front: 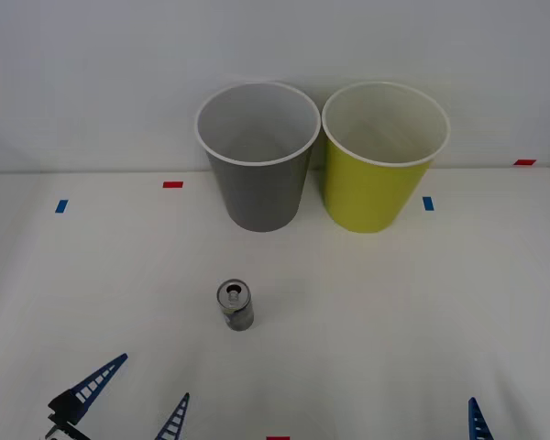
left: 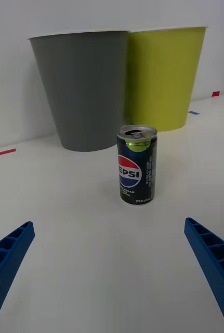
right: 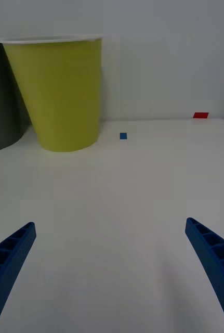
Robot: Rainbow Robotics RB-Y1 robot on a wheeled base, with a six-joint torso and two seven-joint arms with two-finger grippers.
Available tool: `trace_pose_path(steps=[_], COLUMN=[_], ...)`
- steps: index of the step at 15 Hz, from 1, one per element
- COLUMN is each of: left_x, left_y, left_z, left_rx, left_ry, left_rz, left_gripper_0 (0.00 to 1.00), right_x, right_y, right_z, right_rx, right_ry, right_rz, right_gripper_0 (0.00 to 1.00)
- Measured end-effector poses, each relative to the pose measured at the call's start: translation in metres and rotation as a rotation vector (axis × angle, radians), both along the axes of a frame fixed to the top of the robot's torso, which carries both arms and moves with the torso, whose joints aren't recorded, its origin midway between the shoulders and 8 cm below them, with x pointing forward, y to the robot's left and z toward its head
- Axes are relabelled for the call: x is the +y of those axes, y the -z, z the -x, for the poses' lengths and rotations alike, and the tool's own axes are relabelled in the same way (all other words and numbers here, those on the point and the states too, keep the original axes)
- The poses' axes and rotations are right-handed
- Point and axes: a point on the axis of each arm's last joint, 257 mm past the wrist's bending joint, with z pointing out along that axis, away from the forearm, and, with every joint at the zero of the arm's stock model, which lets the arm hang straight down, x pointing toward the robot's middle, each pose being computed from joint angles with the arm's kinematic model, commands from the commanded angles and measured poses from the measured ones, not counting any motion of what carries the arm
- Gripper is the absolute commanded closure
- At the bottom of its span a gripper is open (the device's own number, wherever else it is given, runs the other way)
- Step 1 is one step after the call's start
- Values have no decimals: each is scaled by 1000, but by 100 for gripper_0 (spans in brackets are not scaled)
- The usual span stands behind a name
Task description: Put cans in the gray bin and PET bottles in the light green bin.
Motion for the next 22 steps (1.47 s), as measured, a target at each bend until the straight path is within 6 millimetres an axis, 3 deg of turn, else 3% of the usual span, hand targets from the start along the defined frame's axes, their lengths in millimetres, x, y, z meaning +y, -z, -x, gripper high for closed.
trace_pose_path(steps=[10, 16, 22], left_x=[-41, -79, -90], left_y=[7, 10, 10], left_z=[-60, -85, -112], left_rx=[-29, -43, -65], left_ry=[122, 175, 175], left_rz=[12, 47, 42], left_gripper_0=[0, 0, 0], right_x=[0, 0, 0], right_y=[0, 0, 0], right_z=[0, 0, 0], right_rx=[0, 0, 0], right_ry=[0, 0, 0], right_rz=[0, 0, 0], right_gripper_0=[0, 0, 0])
